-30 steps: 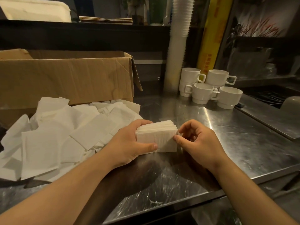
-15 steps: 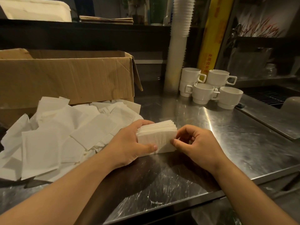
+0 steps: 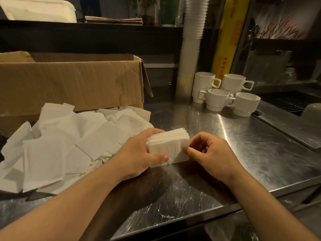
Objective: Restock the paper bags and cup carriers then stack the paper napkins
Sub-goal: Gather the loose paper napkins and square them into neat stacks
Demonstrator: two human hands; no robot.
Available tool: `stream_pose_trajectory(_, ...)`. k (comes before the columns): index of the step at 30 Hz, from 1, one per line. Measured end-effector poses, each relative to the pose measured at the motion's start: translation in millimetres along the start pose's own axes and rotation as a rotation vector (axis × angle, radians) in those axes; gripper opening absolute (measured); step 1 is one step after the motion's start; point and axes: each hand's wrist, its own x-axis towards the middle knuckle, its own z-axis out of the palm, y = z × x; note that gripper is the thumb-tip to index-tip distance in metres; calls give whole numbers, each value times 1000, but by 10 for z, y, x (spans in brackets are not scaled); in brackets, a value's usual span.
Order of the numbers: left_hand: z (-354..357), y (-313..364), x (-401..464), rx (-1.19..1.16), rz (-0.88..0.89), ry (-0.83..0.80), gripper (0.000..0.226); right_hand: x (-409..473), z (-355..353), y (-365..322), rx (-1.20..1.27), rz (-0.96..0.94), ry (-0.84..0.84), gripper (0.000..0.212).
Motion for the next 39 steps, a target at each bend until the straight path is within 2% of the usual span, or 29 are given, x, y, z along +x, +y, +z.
stream_pose_trajectory(1,-1,-3,-4,2,9,4,65,2,-3,-4,1,2,2,18)
stream_pose_trajectory(3,-3,-11,-16,-2,39,8,62,19,-5,-1,-4,8,-19,45)
stream_pose_trajectory(5,-3,-17,-33,-2,72,-1,61,25,-4,-30,18,23,-132,81)
stream_pose_trajectory(6,-2,-18,-36,8,78,-11,63,21,1,-39,31,29,-199,90)
stream_pose_trajectory(7,-5,-18,-30,26,78,-17,66,16,3,-40,39,26,-246,87)
stream_pose_trajectory(10,-23,7,-3,71,33,-25,77,14,-22,-21,44,-6,-258,42)
stream_pose_trajectory(11,-19,12,2,80,30,-30,76,11,-30,-10,55,-10,-240,36)
stream_pose_trajectory(15,26,26,-16,63,66,-46,48,6,-19,-3,139,-14,-221,38)
stream_pose_trajectory(19,35,29,-13,39,55,-53,53,6,-18,18,142,-20,-200,28)
stream_pose_trajectory(22,23,35,-15,-26,78,-45,46,-9,-29,8,161,-31,-235,25)
stream_pose_trajectory(28,10,1,-37,59,74,-137,68,-23,-45,-30,135,-61,-337,47)
stream_pose_trajectory(30,13,10,-39,77,85,-131,62,-25,-41,-42,118,-61,-357,51)
stream_pose_trajectory(34,-2,39,-27,101,90,-59,35,-19,-39,-46,133,-42,-273,36)
stream_pose_trajectory(39,21,27,-32,77,78,-21,36,-8,-32,-42,107,-6,-259,30)
